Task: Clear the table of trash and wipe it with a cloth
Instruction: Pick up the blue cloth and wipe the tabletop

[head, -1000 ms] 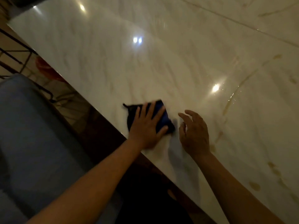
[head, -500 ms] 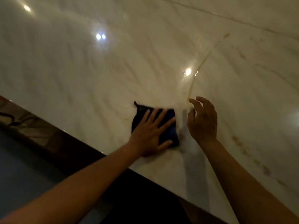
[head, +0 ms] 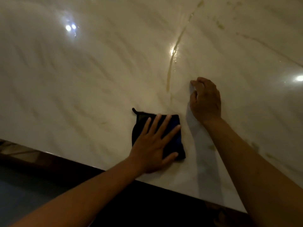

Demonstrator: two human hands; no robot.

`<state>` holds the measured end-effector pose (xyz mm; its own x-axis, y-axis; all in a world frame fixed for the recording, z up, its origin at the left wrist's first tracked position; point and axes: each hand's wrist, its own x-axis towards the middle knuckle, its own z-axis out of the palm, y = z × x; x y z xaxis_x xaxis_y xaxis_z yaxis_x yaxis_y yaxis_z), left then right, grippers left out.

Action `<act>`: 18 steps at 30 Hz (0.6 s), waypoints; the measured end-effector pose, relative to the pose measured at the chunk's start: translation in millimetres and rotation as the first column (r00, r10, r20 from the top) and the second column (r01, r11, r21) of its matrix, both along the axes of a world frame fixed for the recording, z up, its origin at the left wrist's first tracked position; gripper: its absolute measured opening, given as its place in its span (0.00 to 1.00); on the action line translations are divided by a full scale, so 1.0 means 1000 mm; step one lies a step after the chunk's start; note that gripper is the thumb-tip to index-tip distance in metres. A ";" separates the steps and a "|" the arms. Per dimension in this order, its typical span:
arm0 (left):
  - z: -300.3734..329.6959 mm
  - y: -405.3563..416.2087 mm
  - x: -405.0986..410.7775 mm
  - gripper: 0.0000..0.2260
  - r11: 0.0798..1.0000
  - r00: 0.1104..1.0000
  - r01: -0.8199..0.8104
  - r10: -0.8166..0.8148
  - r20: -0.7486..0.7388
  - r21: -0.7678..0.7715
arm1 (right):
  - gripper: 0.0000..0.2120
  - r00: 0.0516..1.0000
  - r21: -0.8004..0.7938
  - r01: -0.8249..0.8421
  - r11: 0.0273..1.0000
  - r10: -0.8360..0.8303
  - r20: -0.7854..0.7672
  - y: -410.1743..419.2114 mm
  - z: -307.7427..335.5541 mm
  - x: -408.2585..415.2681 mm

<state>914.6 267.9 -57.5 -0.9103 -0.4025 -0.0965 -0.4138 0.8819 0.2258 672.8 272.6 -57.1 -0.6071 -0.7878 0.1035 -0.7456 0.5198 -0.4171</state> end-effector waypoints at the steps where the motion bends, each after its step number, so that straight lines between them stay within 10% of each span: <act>1: -0.003 -0.015 -0.011 0.36 1.000 1.000 -0.004 0.003 -0.008 -0.024 | 0.21 1.000 -0.017 0.000 1.000 0.000 0.006 0.003 -0.001 0.002; 9: -0.011 -0.096 -0.087 0.36 0.933 0.930 -0.350 0.357 0.092 -0.081 | 0.22 0.996 -0.058 -0.092 0.994 0.093 0.016 0.028 0.003 0.011; 18: 0.000 0.120 -0.016 0.36 0.849 0.847 -0.526 0.528 0.064 -0.040 | 0.21 0.877 -0.054 -0.480 0.876 0.479 -0.020 0.099 0.022 0.021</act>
<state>898.3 387.5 -57.6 -0.5520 -0.8223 -0.1382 -0.8316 0.5308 0.1634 693.3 371.5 -35.1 -0.1557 -0.9750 0.1584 -0.8999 0.0739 -0.4298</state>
